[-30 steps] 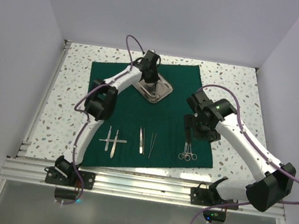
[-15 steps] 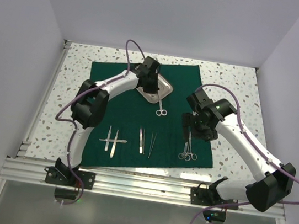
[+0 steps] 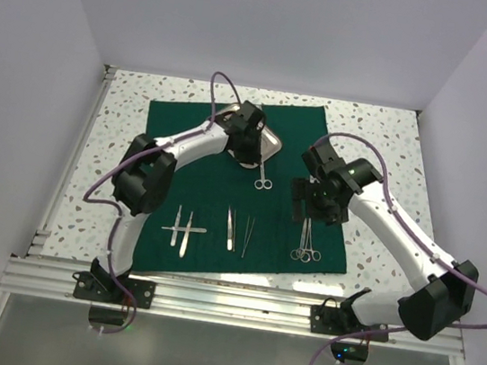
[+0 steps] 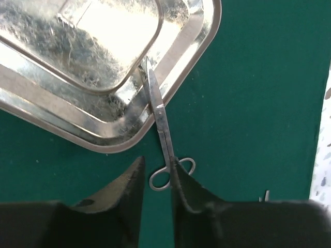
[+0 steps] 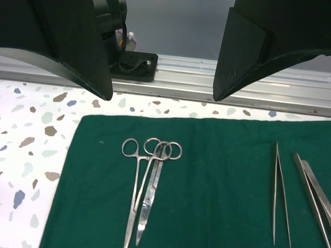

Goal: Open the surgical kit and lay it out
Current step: Pick up the medical item from the surgical kit.

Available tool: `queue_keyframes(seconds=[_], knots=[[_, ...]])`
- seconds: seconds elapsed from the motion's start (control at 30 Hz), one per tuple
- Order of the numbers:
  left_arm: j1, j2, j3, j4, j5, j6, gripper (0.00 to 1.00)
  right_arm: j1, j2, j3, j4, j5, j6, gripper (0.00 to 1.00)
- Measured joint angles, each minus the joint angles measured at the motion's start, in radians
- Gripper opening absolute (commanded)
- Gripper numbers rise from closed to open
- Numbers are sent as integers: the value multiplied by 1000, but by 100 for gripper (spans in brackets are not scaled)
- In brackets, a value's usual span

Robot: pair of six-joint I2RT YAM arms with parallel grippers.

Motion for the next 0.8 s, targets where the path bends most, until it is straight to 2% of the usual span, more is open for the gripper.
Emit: queue_keyframes(seconds=[0.1,0.17,0.4,0.57,0.8], knots=[[-7,0,16,-27,-12,2,65,0,69,31,29,-10,-1,84],[-9,0,34,-48,-35,-5,73,0,136,68,63,-14,-3,84],[-9,-77,6,-114,-159,-18,78,0,451,329,175,-14,-13,80],[27,-242,-78,-160,-294,-17,78,12,647,537,219,-68,-29,76],[180,-599,-281,-249,-303,-10,78,6,880,694,275,-19,-14,74]])
